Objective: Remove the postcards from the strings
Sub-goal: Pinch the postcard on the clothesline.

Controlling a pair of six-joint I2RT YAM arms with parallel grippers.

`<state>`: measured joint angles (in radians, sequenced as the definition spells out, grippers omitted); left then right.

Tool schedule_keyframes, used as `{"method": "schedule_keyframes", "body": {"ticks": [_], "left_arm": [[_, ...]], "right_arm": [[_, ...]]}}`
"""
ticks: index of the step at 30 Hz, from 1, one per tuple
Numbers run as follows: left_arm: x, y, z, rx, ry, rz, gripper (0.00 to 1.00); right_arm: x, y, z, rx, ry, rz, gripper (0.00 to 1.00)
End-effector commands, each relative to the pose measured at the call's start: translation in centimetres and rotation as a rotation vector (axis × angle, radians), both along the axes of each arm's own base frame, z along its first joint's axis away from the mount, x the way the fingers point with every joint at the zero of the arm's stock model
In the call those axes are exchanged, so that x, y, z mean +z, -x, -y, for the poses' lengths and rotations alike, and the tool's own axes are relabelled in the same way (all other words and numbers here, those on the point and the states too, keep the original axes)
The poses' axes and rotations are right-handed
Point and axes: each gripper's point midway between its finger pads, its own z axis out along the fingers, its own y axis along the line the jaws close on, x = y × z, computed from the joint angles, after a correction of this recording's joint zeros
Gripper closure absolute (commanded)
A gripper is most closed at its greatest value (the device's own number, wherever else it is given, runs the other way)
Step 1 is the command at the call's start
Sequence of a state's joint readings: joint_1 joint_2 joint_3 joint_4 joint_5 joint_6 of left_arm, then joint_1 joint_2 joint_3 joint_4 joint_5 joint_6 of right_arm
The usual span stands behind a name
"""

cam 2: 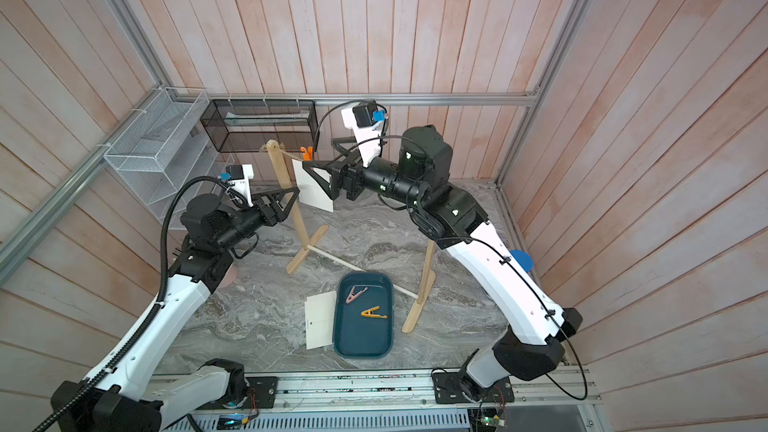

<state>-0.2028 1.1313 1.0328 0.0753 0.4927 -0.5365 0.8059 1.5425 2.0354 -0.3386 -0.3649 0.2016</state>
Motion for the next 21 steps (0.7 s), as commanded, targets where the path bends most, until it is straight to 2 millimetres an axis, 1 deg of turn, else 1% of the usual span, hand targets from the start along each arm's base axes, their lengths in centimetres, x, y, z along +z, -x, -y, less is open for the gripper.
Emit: {"method": "schedule_keyframes", "body": {"ticks": [1, 4, 8, 17, 21], "left_arm": [[2.6, 0.0, 0.4, -0.038, -0.019, 0.111, 0.2], [2.6, -0.4, 0.3, -0.04, -0.024, 0.127, 0.19], [2.7, -0.7, 0.8, -0.078, -0.031, 0.154, 0.18], [1.7, -1.3, 1.8, -0.15, -0.058, 0.191, 0.19], [1.4, -1.3, 2.3, -0.19, -0.08, 0.21, 0.2]], "right_arm": [[-1.0, -0.6, -0.7, 0.033, 0.052, -0.013, 0.08], [-0.8, -1.1, -1.1, 0.04, 0.052, -0.009, 0.07], [-0.8, -2.1, -1.4, 0.052, 0.052, -0.018, 0.07], [0.2, -4.0, -1.4, 0.052, 0.048, -0.014, 0.06], [0.1, -4.8, -1.6, 0.056, 0.049, -0.016, 0.06]]}}
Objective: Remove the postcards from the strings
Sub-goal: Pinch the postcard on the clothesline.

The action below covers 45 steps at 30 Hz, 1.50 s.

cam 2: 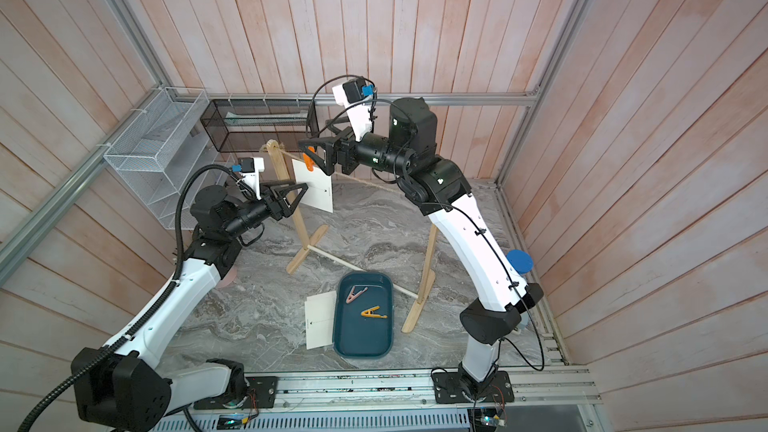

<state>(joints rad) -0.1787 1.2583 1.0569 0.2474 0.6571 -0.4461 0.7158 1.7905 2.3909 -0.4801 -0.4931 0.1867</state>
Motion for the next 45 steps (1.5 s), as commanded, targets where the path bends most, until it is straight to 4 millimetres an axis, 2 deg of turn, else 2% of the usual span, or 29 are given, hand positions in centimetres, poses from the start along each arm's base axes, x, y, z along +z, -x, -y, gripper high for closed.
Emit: {"method": "schedule_keyframes", "body": {"ticks": [1, 7, 14, 21, 29, 34, 38, 45], "left_arm": [[1.2, 0.5, 0.6, -0.058, -0.029, 0.086, 0.2], [0.6, 1.0, 1.2, -0.116, -0.056, 0.123, 0.21], [-0.2, 1.0, 1.3, -0.135, -0.07, 0.15, 0.22], [-0.7, 0.2, 1.4, -0.141, -0.084, 0.149, 0.22], [-0.6, -0.2, 1.8, -0.169, -0.089, 0.158, 0.21], [-0.5, -0.1, 1.9, -0.178, -0.097, 0.177, 0.22], [-0.5, 0.2, 2.0, -0.197, -0.092, 0.188, 0.27], [-0.6, 0.6, 2.2, -0.223, -0.092, 0.202, 0.42]], "right_arm": [[-0.4, -0.4, -0.1, 0.02, 0.015, -0.012, 0.06], [-1.1, -1.8, -0.3, 0.007, 0.023, -0.007, 0.06], [-3.0, -4.3, -0.9, -0.051, 0.069, -0.01, 0.06], [-3.6, -6.2, -1.3, -0.104, 0.087, 0.013, 0.06], [-3.7, -7.3, -1.6, -0.136, 0.084, 0.047, 0.06], [-4.5, -8.3, -2.0, -0.153, 0.097, 0.051, 0.06], [-5.1, -8.9, -2.4, -0.158, 0.108, 0.054, 0.06], [-5.6, -9.1, -2.8, -0.141, 0.118, 0.065, 0.06]]}}
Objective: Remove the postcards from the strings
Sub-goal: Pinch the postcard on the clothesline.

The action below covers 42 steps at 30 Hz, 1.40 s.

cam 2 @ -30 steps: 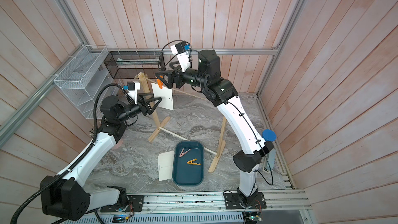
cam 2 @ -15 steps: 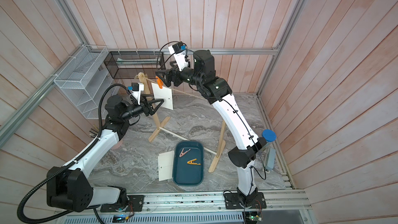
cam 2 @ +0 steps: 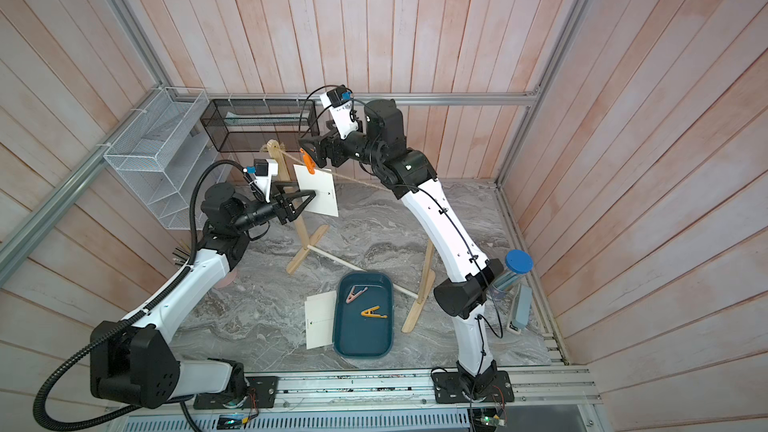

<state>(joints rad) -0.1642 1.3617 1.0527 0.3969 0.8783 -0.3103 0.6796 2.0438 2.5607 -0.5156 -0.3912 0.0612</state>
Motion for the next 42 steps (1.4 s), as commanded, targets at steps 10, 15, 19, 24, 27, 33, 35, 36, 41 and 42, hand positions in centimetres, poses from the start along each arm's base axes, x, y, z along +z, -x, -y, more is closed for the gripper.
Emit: {"method": "schedule_keyframes", "body": {"ticks": [10, 15, 19, 24, 27, 33, 35, 36, 41, 42], "left_arm": [[0.6, 0.6, 0.2, -0.047, -0.005, 0.056, 0.53], [0.7, 0.7, 0.3, -0.051, 0.0, 0.055, 0.52], [0.7, 0.9, 0.2, -0.051, 0.014, 0.056, 0.46], [0.8, 1.0, 0.2, -0.058, 0.035, 0.052, 0.4], [0.9, 1.0, 0.2, -0.063, 0.041, 0.055, 0.4], [1.3, 1.0, 0.4, -0.081, 0.054, 0.059, 0.43], [1.5, 1.2, 0.4, -0.09, 0.06, 0.063, 0.47], [1.5, 1.2, 0.5, -0.095, 0.062, 0.066, 0.49], [1.9, 1.4, 0.6, -0.115, 0.073, 0.076, 0.74], [2.0, 1.4, 0.6, -0.117, 0.076, 0.074, 0.81]], "right_arm": [[1.3, 1.3, -0.3, 0.085, -0.024, 0.041, 0.05], [2.5, 2.0, 0.2, 0.103, -0.049, 0.054, 0.05], [3.1, 2.5, 0.4, 0.115, -0.062, 0.061, 0.05], [3.6, 2.6, 0.6, 0.113, -0.07, 0.072, 0.04], [3.8, 2.7, 0.8, 0.11, -0.074, 0.075, 0.04], [4.1, 3.0, 1.1, 0.123, -0.079, 0.081, 0.03], [4.2, 3.3, 1.0, 0.142, -0.081, 0.081, 0.03], [4.3, 3.5, 0.9, 0.152, -0.083, 0.084, 0.03], [3.9, 3.3, 1.0, 0.171, -0.084, 0.073, 0.03], [3.7, 3.3, 0.9, 0.176, -0.081, 0.066, 0.03]]}}
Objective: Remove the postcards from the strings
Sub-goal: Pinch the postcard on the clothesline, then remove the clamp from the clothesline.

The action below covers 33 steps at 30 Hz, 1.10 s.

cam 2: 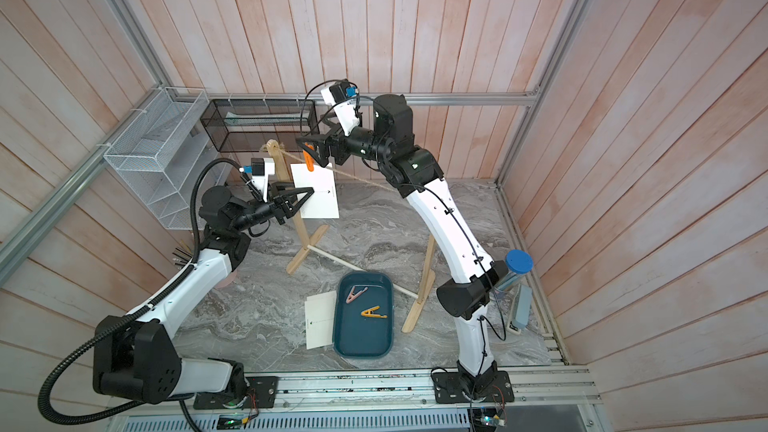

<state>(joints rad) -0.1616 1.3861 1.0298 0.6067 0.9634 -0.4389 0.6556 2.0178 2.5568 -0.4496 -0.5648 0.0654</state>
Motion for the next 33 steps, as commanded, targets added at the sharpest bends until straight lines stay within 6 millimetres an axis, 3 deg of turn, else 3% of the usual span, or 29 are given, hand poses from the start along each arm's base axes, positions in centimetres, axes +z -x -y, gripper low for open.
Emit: {"method": "schedule_keyframes", "body": {"ticks": [1, 6, 22, 27, 33], "left_arm": [[0.3, 0.2, 0.1, -0.025, 0.005, 0.024, 0.87], [0.2, 0.3, 0.1, -0.034, 0.005, 0.022, 1.0], [0.2, 0.6, 0.2, -0.048, -0.005, 0.019, 1.0], [0.2, 0.7, 0.2, -0.052, -0.008, 0.02, 1.0], [0.3, 0.8, 0.2, -0.064, -0.011, 0.02, 1.0]], "right_arm": [[0.7, 0.8, 0.6, 0.037, -0.015, -0.001, 0.03], [-0.5, 1.2, 0.0, 0.095, 0.014, -0.003, 0.02], [-4.0, -0.2, -1.7, 0.156, 0.067, -0.027, 0.04], [-4.8, -0.5, -1.9, 0.165, 0.081, -0.035, 0.1], [-4.8, 0.0, -2.0, 0.191, 0.082, -0.031, 0.25]]}}
